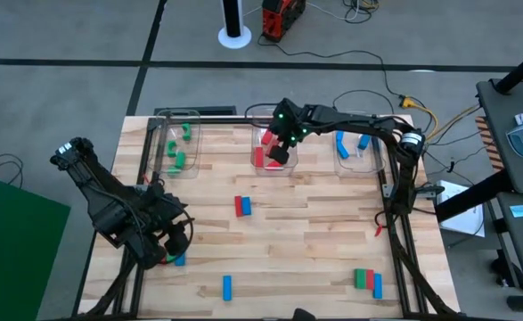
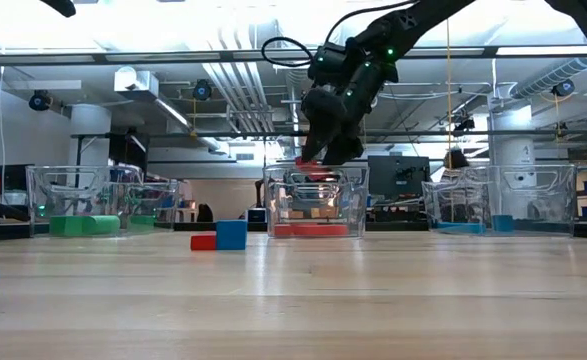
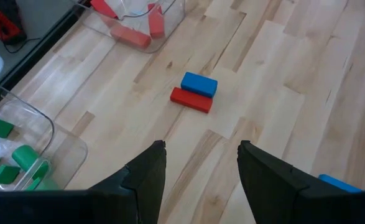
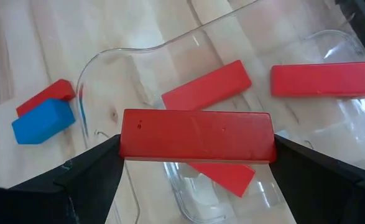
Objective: Sort blocks
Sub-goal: Put the red wooden block into the middle transparent bin
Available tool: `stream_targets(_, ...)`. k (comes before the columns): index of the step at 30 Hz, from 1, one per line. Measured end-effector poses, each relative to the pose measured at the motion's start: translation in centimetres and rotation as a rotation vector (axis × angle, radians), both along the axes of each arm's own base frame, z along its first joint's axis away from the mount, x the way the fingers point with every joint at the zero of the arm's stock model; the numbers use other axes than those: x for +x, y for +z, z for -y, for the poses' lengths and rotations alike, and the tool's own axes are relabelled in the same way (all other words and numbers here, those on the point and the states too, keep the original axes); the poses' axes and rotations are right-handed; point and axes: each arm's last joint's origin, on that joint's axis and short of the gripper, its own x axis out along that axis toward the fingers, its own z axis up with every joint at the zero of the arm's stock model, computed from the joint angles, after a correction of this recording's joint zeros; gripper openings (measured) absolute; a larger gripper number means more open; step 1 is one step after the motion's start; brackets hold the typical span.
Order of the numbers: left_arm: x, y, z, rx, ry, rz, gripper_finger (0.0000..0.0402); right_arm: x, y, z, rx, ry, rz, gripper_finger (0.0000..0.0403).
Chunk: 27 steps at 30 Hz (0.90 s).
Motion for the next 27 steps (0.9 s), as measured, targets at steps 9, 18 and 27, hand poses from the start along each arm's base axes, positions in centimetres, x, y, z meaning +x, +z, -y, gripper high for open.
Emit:
stream_targets(9, 0.0, 0.0, 0.0, 0.001, 0.0, 0.001, 0.0176, -0.06, -0.1, 0.05, -0.056, 0.007, -0.028, 0.0366)
stream_targets(18, 0.02, 0.04, -0.06, 0.032, -0.013, 0.007, 0.0176, -0.05, -0.09, 0.05, -0.038, -0.026, -0.028, 0.0366)
stream_targets(27, -0.05, 0.03, -0.2, 0.051, -0.013, 0.0, 0.0176, -0.01, -0.06, 0.09, -0.018, -0.066, -0.021, 0.0366)
